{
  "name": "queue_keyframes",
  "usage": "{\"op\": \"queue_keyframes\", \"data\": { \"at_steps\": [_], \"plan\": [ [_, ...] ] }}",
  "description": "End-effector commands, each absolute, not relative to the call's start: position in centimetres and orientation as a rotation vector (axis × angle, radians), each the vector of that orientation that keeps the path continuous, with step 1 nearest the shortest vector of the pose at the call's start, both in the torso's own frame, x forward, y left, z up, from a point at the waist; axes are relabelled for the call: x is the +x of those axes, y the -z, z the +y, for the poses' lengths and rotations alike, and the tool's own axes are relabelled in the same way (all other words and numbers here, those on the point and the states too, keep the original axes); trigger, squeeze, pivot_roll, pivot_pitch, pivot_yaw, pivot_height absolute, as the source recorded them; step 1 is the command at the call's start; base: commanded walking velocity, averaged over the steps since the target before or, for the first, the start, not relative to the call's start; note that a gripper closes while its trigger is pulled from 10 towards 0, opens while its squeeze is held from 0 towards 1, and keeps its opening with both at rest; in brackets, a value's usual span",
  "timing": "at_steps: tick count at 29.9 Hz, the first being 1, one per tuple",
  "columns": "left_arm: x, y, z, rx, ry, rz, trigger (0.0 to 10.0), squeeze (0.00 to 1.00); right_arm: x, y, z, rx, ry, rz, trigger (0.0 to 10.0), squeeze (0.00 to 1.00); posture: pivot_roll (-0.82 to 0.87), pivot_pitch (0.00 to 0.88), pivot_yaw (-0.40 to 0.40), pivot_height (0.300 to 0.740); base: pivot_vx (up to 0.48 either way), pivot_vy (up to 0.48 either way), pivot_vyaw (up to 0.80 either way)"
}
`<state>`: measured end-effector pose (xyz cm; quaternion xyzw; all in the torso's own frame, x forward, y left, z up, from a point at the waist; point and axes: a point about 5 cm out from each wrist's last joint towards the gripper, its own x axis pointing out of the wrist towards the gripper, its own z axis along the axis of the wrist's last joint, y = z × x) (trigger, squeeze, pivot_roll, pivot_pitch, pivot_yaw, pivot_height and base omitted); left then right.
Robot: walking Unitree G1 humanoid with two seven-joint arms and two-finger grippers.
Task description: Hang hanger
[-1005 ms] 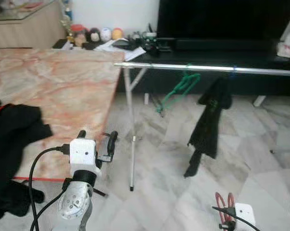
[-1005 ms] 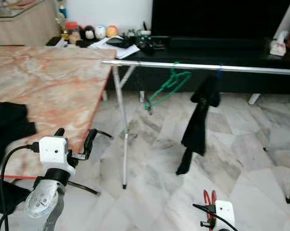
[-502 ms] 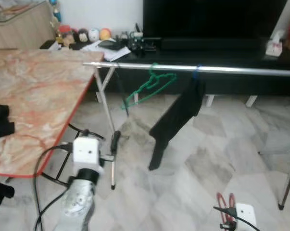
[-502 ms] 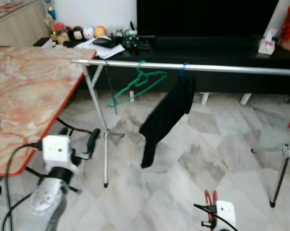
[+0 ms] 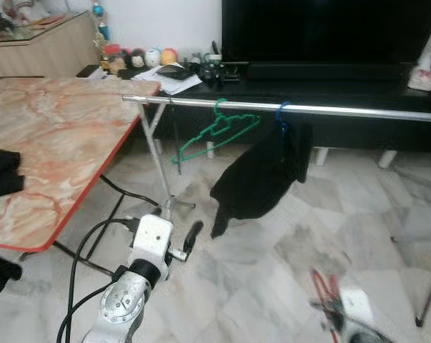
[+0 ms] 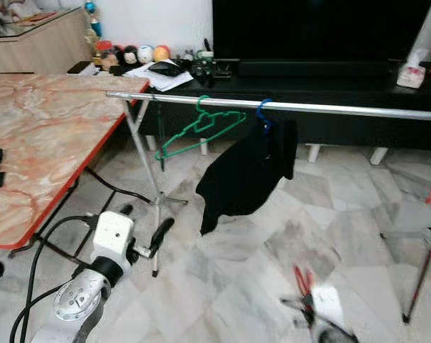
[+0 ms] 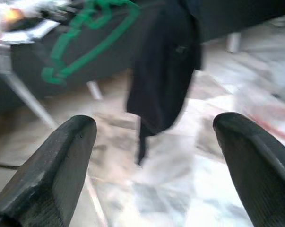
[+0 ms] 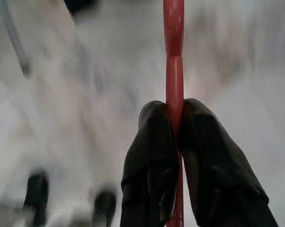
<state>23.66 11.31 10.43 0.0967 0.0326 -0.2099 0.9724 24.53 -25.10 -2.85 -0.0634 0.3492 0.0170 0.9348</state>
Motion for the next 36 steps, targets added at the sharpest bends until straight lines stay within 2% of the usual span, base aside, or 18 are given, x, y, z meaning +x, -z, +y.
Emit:
{"op": "queue_keyframes", "data": {
  "at_steps": [1,4,8,12,15,19,23,25,27,28,31,36],
  "plan": [
    [23.7,-10.4,11.1,0.199,0.469,0.083,10.0,0.00,25.7,1.6,-25.6,-0.192,-0.073,0.663,10.0,0.00,-0.08,0.000,0.018,0.740,0.000,0.000,0.00],
    [23.7,-10.5,10.3,0.188,0.551,0.082,10.0,0.00,27.0,0.0,-26.5,-0.290,-0.119,0.616,10.0,0.00,-0.08,0.000,0.022,0.740,0.000,0.000,0.00],
    [23.7,-10.6,9.6,0.176,0.633,0.085,10.0,0.00,28.3,-1.6,-26.6,-0.278,-0.214,0.576,10.0,0.00,-0.09,0.000,0.028,0.740,0.000,0.000,0.00],
    [23.6,-10.6,8.5,0.198,0.790,0.099,10.0,0.00,29.8,-3.7,-24.7,-0.353,-0.562,0.541,10.0,0.00,-0.10,0.000,0.027,0.740,0.000,0.000,0.00],
    [23.3,-10.9,8.0,0.197,0.884,0.104,10.0,0.00,30.6,-4.9,-24.1,-0.417,-0.669,0.524,10.0,0.00,-0.10,0.000,0.026,0.740,0.000,0.000,0.00],
    [23.1,-11.1,7.9,0.202,0.938,0.109,10.0,0.00,30.8,-5.4,-23.8,-0.430,-0.728,0.520,10.0,0.00,-0.10,0.000,0.027,0.740,0.000,0.000,0.00],
    [22.4,-10.9,7.8,0.198,1.075,0.161,10.0,0.00,30.9,-6.2,-22.7,-0.496,-0.914,0.530,10.0,0.00,-0.10,0.000,0.026,0.740,0.000,0.000,0.00],
    [22.4,-11.0,7.8,0.198,1.077,0.162,10.0,0.00,30.9,-6.3,-22.7,-0.496,-0.917,0.531,10.0,0.00,-0.10,0.000,0.026,0.740,0.000,0.000,0.00],
    [22.6,-10.7,7.8,0.249,1.161,0.178,10.0,0.00,30.2,-6.6,-21.2,-0.584,-1.147,0.561,10.0,0.00,-0.11,0.000,0.034,0.740,0.000,0.000,0.00],
    [22.7,-10.7,7.8,0.261,1.174,0.179,10.0,0.00,30.0,-6.6,-21.1,-0.604,-1.181,0.570,10.0,0.00,-0.11,0.000,0.034,0.740,0.000,0.000,0.00],
    [22.9,-10.2,7.7,0.356,1.206,0.178,10.0,0.00,30.1,-7.0,-20.9,-0.664,-1.220,0.564,10.0,0.00,-0.11,0.000,0.037,0.740,0.000,0.000,0.00],
    [23.3,-10.2,7.7,0.403,1.220,0.166,10.0,0.00,30.0,-7.6,-20.4,-0.694,-1.280,0.553,10.0,0.00,-0.11,0.000,0.038,0.740,0.000,0.000,0.00]
  ]
}}
